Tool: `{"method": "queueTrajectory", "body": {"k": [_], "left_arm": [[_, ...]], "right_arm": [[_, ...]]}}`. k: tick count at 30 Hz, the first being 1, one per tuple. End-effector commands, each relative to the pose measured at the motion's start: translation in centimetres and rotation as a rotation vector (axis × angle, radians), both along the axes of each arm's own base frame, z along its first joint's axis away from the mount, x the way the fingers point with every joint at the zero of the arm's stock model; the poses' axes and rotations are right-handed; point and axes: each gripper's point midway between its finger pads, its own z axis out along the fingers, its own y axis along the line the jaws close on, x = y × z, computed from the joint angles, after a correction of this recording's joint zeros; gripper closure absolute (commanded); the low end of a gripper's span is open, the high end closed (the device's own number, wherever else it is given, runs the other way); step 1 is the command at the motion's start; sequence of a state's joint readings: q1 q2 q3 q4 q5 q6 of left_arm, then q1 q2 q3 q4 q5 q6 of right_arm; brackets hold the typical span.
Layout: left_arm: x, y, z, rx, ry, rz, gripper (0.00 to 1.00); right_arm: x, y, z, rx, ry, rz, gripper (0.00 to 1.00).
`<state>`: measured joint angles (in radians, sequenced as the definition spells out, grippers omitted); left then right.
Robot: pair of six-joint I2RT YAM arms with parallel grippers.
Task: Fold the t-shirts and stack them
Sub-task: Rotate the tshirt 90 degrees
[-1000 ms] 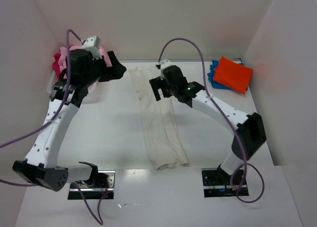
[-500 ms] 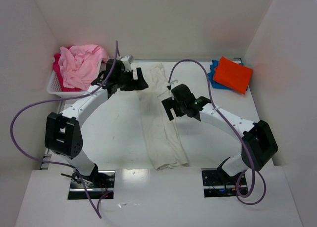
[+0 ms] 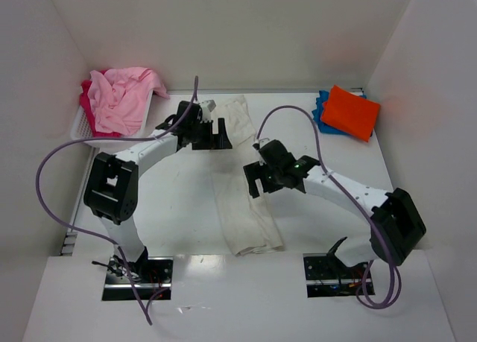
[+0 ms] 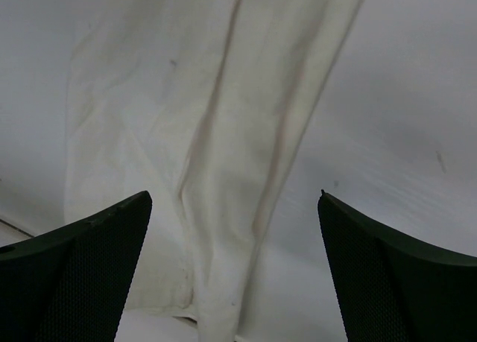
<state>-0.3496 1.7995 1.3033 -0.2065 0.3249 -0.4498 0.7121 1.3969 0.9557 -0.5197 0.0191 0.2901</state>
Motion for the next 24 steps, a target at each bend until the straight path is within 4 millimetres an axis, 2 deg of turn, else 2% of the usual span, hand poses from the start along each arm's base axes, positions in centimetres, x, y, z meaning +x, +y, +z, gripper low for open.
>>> {"method": "queueTrajectory", "body": {"k": [1, 5, 11, 19, 24], "left_arm": [[1.6, 0.7, 1.0, 0.029, -0.051, 0.055, 0.01], [2.8, 3.3, 1.8, 0.034, -0.053, 0.138, 0.01], [4.3, 7.3, 5.6, 0.014, -0.133, 0.235, 0.01], [4.2, 9.6, 8.1, -0.002, -0.181, 0.269, 0.01], [3.2, 10.6, 8.7, -0.01, -0.183, 0.281, 0.01]], "right_arm": [[-1.3, 1.8, -0.9, -0.029, 0.046, 0.041, 0.02], [-2.5, 4.0, -2.5, -0.048, 0.051, 0.105, 0.01], [-3.7, 4.9, -4.6, -0.112, 0.08, 0.144, 0.01], [-4.7, 6.6, -7.8, -0.203, 0.124, 0.188, 0.01], [-4.3, 8.2, -7.8, -0.181, 0.122, 0.194, 0.01]]}}
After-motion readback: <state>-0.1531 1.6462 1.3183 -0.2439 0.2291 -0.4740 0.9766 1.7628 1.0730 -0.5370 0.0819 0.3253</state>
